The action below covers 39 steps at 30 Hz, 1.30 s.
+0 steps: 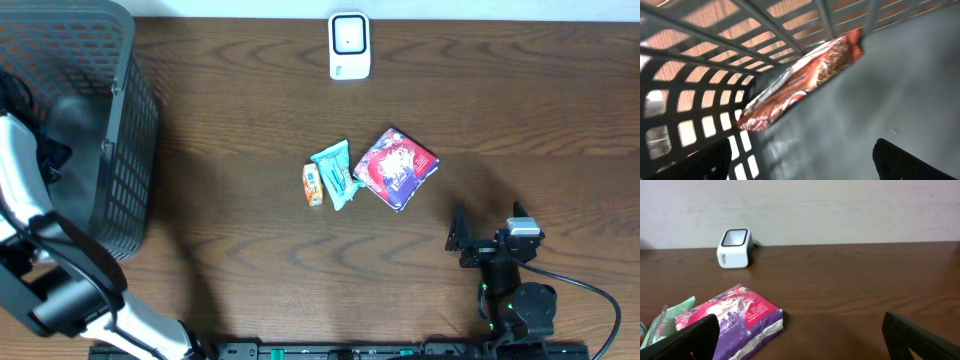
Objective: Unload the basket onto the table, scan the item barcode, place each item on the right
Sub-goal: 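Reach the left gripper into the basket toward the red-brown wrapper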
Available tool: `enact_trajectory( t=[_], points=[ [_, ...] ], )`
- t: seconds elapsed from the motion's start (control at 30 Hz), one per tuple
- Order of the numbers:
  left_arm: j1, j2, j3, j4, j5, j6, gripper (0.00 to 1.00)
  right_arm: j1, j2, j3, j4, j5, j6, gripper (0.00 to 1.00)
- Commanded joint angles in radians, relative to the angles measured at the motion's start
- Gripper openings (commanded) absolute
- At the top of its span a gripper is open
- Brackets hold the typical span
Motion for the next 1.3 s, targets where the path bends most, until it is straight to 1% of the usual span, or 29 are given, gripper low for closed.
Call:
enact_trajectory(
  t=[0.0,0.03,0.2,0.4,0.57,0.67,0.73,0.9,1.07,1.13,1.17,1.2,1.23,1.27],
  points=[
    [0.009,0.039,0.0,-0.003,-0.046,0.059,0.9,-0.002,-0.003,-0.002,-0.004,0.0,-0.008,0.99],
    [0.009,0.055,0.0,0.001,-0.026,0.092,0.9,-0.002,-0.003,-0.002,-0.004,0.0,-0.008,0.99],
    [0.01,0.124,0.0,0.02,-0.022,0.168,0.9,-0.002,-0.003,-0.002,-0.004,0.0,-0.008,0.99],
    [0.032,0.193,-0.002,0.044,-0.021,0.23,0.9,-0.002,-0.003,-0.002,-0.004,0.0,-0.008,0.99],
    [0.052,0.215,-0.002,0.076,-0.019,0.299,0.9,-0.002,-0.003,-0.002,-0.004,0.0,-0.008,0.99],
    [0.057,0.215,-0.002,0.112,0.064,0.393,0.89,-0.002,-0.003,-0.002,-0.004,0.0,-0.008,0.99],
    [0.057,0.215,-0.008,0.134,0.111,0.436,0.85,-0.002,-0.003,-0.002,-0.004,0.0,-0.008,0.99],
    [0.059,0.215,-0.061,0.189,0.117,0.444,0.72,-0.002,-0.003,-0.002,-0.004,0.0,-0.008,0.99],
    [0.068,0.215,-0.14,0.259,0.117,0.443,0.66,-0.002,-0.003,-0.002,-0.004,0.0,-0.008,0.99],
    [0.077,0.215,-0.159,0.277,0.116,0.443,0.66,-0.002,-0.003,-0.002,-0.003,0.0,-0.008,0.99],
    [0.084,0.215,-0.166,0.28,0.117,0.442,0.63,-0.002,-0.003,-0.002,-0.004,0.0,-0.008,0.99],
    [0.089,0.215,-0.166,0.279,0.117,0.442,0.58,-0.002,-0.003,-0.002,-0.004,0.0,-0.008,0.99],
    [0.095,0.215,-0.166,0.278,0.117,0.442,0.48,-0.002,-0.003,-0.002,-0.004,0.0,-0.008,0.99],
    [0.099,0.215,-0.166,0.276,0.117,0.442,0.27,-0.002,-0.003,-0.002,-0.004,0.0,-0.008,0.99]
  ],
)
